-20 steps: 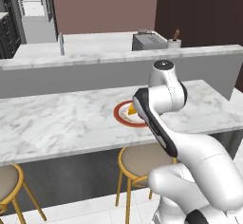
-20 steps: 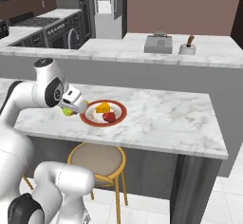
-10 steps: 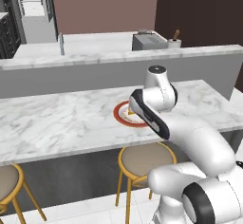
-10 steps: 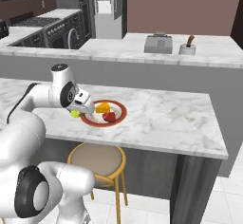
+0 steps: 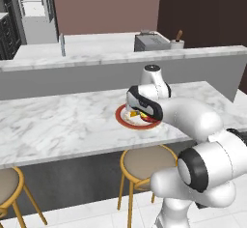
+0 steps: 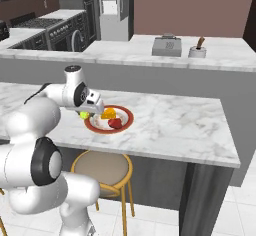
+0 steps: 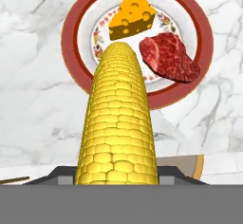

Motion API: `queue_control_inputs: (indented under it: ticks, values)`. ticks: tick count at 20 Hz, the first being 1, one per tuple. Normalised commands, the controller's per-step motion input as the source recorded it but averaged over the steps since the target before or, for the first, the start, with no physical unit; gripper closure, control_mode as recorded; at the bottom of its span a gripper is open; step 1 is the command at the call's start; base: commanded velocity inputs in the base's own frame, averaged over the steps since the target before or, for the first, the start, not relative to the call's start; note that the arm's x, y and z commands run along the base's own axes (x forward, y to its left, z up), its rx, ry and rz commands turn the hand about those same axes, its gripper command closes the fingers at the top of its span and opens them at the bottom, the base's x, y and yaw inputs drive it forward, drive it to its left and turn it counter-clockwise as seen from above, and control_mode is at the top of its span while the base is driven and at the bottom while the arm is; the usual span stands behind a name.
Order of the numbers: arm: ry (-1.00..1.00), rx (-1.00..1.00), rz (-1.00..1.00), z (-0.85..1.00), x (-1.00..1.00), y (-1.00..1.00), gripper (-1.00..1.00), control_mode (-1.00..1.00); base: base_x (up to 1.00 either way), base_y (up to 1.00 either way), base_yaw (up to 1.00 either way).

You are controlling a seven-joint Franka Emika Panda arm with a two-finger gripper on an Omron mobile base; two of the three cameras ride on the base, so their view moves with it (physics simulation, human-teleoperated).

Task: Take the cheese, steak, and corn from the fridge and place them on the plate on the dining counter to create an appetizer plate.

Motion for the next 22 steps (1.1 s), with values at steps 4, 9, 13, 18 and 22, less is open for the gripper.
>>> queue_control_inputs:
  ticks: [4, 9, 13, 18, 22]
  values:
    - [0.0, 0.0, 0.08, -0.35, 0.46, 0.08, 1.0, -1.0, 0.0, 0.0, 0.0]
    - [0.0, 0.0, 0.02, -0.43, 0.23, 0.01, 1.0, -1.0, 0.0, 0.0, 0.0]
    - [0.0, 0.0, 0.0, -0.38, 0.22, 0.0, 1.0, -1.0, 0.0, 0.0, 0.0]
    - [0.0, 0.0, 0.0, -0.25, 0.27, 0.0, 1.0, -1.0, 0.0, 0.0, 0.0]
    - [0.0, 0.0, 0.0, -0.23, 0.29, 0.0, 1.0, -1.0, 0.0, 0.0, 0.0]
